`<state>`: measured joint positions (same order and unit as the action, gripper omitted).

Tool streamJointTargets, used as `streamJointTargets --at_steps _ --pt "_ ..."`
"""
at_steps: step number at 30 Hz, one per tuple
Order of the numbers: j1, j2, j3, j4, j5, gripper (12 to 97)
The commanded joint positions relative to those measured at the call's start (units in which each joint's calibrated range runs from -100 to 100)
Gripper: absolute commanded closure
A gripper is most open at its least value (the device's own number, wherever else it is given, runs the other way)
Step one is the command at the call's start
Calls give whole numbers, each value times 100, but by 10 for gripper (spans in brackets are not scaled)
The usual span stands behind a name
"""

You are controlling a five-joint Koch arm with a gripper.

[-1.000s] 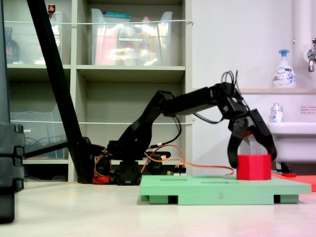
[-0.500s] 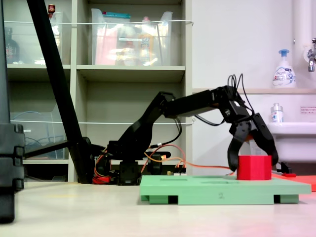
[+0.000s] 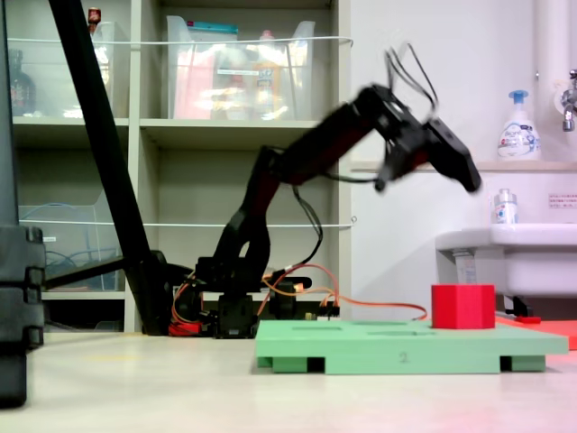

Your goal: Put the octagonal pillar block into the corresponding hole

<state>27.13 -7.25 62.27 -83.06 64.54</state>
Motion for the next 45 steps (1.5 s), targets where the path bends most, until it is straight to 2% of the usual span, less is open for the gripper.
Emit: streamJointTargets --at_steps 1,3,4,8,9,11,12,14,16,18,19,21,25,28,30,34,37,41,45 --pt "-88 -1677 283 -365 -576 201" --pt "-239 -2850 273 -721 -1250 203" --pt "-308 -3437 273 -904 -1661 229" --pt "-1280 -5043 253 -1058 -2711 408" --pt "-1778 -5336 233 -1058 -3092 497" --pt "-2525 -5392 203 -1058 -3775 574" --pt "-2755 -5434 -56 -1010 -3990 574" --pt "-2803 -6412 -1452 -394 -4176 571" --pt "-3209 -7334 -3077 425 -4283 566" --pt "-3414 -8660 -5310 2322 -4293 567" --pt "-3414 -9275 -6556 3554 -4357 580" --pt "-3385 -9275 -8550 5394 -4733 609" --pt "-3385 -9275 -10495 5894 -5109 572" --pt "-3311 -9275 -13186 8802 -5773 571" --pt "-3160 -9275 -14792 10324 -5851 571" --pt "-2969 -9275 -16227 10372 -6046 572" --pt "-2891 -9275 -16227 10314 -6164 583" --pt "-2764 -9275 -16227 8427 -6178 587" --pt "-2759 -9275 -16227 8475 -6168 589"
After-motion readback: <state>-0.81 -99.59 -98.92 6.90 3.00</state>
